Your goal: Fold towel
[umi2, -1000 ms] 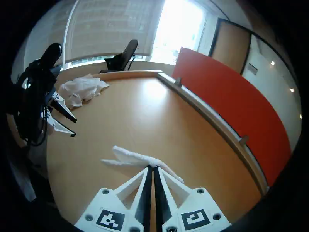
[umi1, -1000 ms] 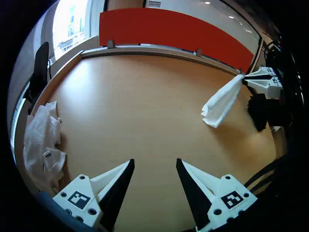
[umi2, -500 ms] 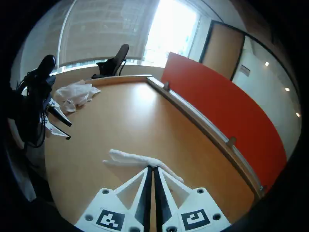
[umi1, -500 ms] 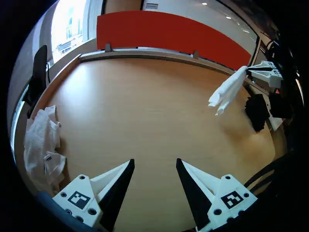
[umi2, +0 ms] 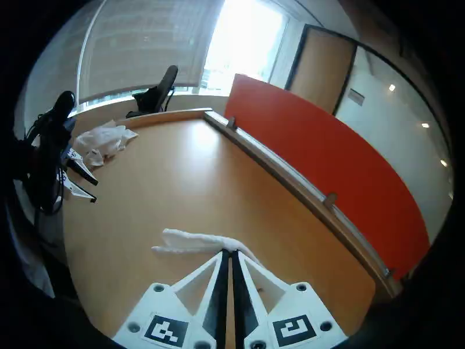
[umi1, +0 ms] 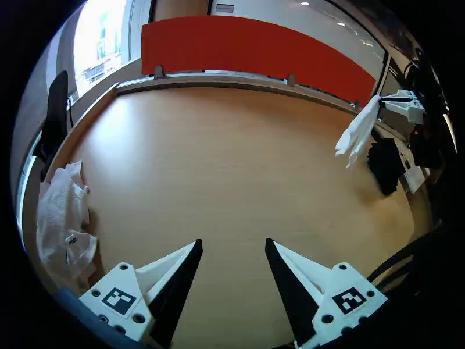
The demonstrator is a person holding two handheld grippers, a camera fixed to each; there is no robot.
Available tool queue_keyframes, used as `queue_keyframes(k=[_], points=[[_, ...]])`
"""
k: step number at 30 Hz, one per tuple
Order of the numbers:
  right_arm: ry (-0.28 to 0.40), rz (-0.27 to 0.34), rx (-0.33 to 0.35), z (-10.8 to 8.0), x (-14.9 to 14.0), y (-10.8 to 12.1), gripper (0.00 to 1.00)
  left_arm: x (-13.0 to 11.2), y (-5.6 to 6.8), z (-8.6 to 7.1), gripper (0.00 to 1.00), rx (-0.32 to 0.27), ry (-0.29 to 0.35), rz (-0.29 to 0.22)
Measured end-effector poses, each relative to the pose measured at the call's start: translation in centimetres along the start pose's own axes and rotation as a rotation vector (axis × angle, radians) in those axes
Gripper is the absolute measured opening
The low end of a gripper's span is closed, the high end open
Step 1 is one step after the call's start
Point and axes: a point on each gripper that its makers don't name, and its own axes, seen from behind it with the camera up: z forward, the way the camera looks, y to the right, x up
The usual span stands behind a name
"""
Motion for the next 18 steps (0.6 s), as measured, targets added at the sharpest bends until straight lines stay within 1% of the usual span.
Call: queue_keyframes(k=[13,18], points=[[-0.042,0.029,-0.085,-3.9,-3.0,7.7,0.04,0.1,0.1,-0.1,0.79,0.01,-0.008,0.002],[-0.06,0.035,-0.109,-5.0,-4.1,10.2,0.04,0.0,0.2,-0.1,0.79,0.015,-0.012,0.0]])
